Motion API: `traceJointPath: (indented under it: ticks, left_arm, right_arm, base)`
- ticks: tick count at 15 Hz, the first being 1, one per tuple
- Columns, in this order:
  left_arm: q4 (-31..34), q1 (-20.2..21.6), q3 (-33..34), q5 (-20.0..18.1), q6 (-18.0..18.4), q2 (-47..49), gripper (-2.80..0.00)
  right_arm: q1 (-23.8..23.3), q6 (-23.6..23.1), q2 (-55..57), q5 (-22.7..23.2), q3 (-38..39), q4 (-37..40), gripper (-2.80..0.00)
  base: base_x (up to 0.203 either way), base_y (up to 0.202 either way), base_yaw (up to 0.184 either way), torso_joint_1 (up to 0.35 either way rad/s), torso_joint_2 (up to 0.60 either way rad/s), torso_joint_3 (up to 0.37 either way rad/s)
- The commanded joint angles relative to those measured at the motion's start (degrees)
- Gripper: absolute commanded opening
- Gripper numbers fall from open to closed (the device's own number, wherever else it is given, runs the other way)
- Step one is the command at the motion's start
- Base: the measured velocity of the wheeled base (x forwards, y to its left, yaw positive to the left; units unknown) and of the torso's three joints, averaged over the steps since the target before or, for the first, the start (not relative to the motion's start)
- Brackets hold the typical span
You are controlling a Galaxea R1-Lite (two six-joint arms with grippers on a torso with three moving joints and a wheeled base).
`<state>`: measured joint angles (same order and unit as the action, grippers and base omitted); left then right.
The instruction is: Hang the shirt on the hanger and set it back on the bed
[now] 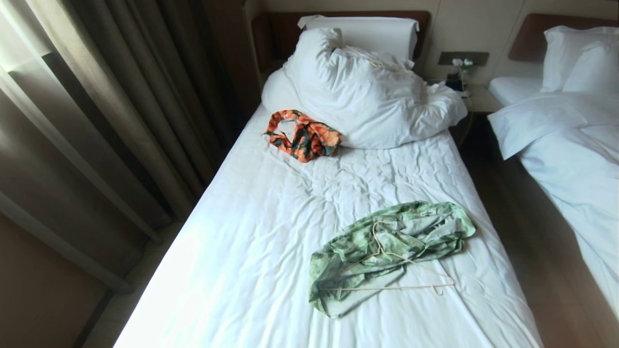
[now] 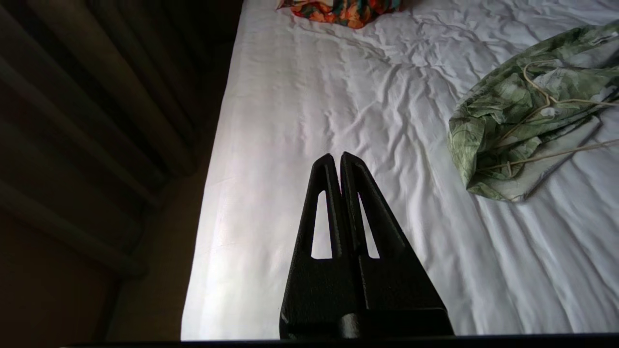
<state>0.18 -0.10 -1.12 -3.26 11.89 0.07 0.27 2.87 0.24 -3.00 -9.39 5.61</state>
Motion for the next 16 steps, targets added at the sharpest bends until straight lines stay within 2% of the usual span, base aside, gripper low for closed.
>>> traceJointPath:
  ticks: [1,2,6,8,10,12,16]
  left_arm:
    - [-0.09,0.01,0.77,-0.17,0.07,0.01,-2.80]
    - [0.21,0.01,0.86,-0.17,-0.08,0.01,-2.80]
    - [0.17,0.01,0.94,-0.17,-0.31,0.01,-2.80]
    - [0.00,0.01,1.05,0.18,-3.47,0.01,-2.80]
    - [-0.07,0.01,1.12,2.03,-9.19,0.01,-2.80]
    - [-0.09,0.02,1.12,2.38,-9.69,0.01,-2.80]
    - [-0.03,0.10,1.12,2.64,-9.25,0.01,-2.80]
  right_arm:
    - [0.00,-0.79,-0.23,0.40,6.54,-7.65,-2.80]
    - [0.00,-1.71,-0.21,0.80,8.58,-11.44,-2.80]
    - [0.00,-3.41,-0.24,2.33,9.84,-11.54,-2.80]
    - [0.00,-4.61,-0.22,3.58,10.71,-9.56,-2.80]
    - [0.00,-4.06,-0.16,3.53,10.63,-9.38,-2.80]
    - [0.00,-2.38,-0.16,3.21,10.63,-9.38,-2.80]
    - [0.00,-2.25,-0.24,3.09,10.63,-9.38,-2.80]
  base:
    - [0.000,0.000,0.000,0.000,0.00,0.000]
    - [0.000,0.000,0.000,0.000,0.00,0.000]
    - [0.000,0.000,0.000,0.000,0.00,0.000]
    - [0.000,0.000,0.000,0.000,0.00,0.000]
    - [0.000,0.000,0.000,0.000,0.00,0.000]
    - [0.000,0.000,0.000,0.000,0.00,0.000]
    - [0.000,0.000,0.000,0.000,0.00,0.000]
